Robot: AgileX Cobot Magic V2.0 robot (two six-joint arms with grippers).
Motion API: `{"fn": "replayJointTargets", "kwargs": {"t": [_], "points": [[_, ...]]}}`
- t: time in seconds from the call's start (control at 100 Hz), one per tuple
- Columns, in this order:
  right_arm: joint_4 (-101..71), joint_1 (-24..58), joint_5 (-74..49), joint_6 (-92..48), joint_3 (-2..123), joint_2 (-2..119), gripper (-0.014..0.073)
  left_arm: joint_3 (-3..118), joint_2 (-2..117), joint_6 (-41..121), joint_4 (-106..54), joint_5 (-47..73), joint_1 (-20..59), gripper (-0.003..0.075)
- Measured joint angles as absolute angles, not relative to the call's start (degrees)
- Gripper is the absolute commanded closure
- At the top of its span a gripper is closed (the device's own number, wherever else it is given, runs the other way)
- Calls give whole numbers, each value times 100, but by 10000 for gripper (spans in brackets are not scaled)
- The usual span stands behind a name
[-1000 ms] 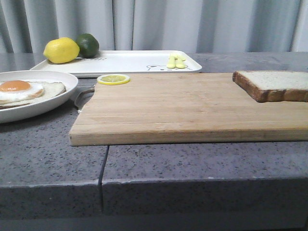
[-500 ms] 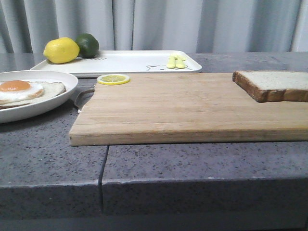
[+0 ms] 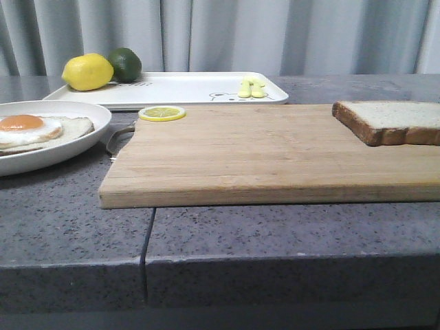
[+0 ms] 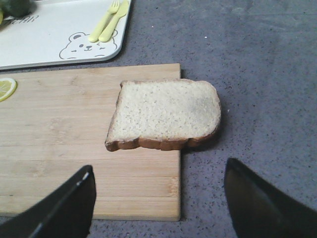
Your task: Place bread and move sandwich to tray
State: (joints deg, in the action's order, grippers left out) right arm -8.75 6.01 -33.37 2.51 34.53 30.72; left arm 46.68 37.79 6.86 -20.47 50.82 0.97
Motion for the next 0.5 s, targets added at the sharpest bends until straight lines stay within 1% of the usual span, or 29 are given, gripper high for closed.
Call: {"fn": "replayJointTargets", "kwargs": {"t": [0.39,0.5], "points": [[-744,601,-3181,251,3453,3072,51,4668,3779,686,-2047,5082,97,302],[-989,601,-3158,119,3453,3072,53,4668,3779,686,-2047,5082,97,302]]}}
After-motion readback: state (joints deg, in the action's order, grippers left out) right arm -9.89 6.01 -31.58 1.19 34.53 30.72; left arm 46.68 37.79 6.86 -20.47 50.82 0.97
